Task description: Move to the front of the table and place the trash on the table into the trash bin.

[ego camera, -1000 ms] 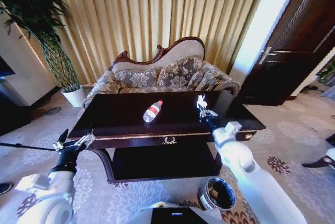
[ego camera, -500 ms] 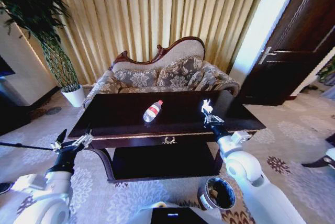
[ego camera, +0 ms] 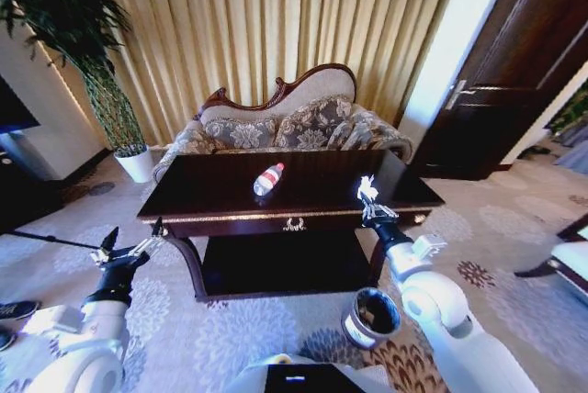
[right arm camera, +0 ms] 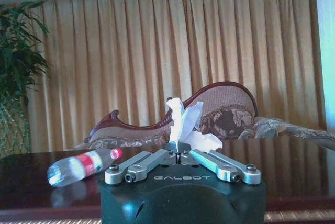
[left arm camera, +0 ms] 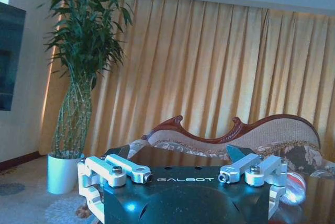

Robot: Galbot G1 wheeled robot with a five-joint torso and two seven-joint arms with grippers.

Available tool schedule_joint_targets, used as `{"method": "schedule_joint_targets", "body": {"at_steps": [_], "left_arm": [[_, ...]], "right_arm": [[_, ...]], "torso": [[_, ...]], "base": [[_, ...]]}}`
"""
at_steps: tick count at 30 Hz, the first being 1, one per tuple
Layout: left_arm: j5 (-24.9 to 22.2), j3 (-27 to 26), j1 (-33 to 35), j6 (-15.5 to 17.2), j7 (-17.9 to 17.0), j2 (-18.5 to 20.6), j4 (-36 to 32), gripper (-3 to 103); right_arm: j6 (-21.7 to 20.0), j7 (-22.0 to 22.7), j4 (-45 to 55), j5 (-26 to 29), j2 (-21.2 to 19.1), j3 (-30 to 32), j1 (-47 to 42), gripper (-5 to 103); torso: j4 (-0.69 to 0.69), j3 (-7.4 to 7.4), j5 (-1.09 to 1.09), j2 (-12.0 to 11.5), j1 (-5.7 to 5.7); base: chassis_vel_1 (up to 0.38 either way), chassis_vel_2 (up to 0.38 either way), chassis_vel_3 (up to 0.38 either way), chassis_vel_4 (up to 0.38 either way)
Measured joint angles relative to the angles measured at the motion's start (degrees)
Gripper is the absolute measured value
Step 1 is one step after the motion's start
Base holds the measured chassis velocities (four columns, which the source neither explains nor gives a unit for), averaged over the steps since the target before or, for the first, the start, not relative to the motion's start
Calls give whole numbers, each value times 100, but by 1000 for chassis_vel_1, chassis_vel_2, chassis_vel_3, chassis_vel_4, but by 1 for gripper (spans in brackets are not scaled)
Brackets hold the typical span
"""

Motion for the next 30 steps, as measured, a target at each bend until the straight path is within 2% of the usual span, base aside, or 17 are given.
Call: {"method": "schedule_joint_targets", "body": {"at_steps": [7, 11, 12, 16, 18, 23, 30], "left_arm": [[0, -8, 16, 0, 1, -18, 0, 100], [-4, -13, 18, 0, 1, -25, 0, 100], [-4, -13, 18, 0, 1, -25, 0, 100], [-15, -16, 14, -1, 0, -25, 0, 100], [-17, -16, 15, -1, 1, -26, 0, 100], [-23, -15, 24, -8, 0, -25, -1, 100], [-28, -15, 14, -12, 0, -34, 0, 100]], "right_arm": [[-7, -5, -221, 7, 51, -27, -36, 0], [-124, -28, -1315, -72, 137, -62, 2, 0], [-124, -28, -1315, -72, 137, -62, 2, 0], [-138, 6, -3077, -94, 257, -241, 491, 0], [-118, 2, -3428, -103, 280, -271, 595, 0], [106, -20, -5611, -268, 417, -405, 1251, 0], [320, -20, -6953, -497, 556, -460, 1889, 0]], "torso": [[-3, -3, 2, 3, -5], [-2, -2, 1, 4, -5], [-2, -2, 1, 4, -5], [3, 5, 4, -6, 9], [0, 5, 4, -6, 10], [-2, 0, 2, -1, 0], [1, 0, 1, 1, -2]], "base": [[246, -215, -226, 232], [20, -37, -35, 53], [0, 0, 0, 0], [-25, 23, 34, -30], [-64, 65, 69, -57], [-18, 17, 24, -13], [0, 0, 0, 0]]}}
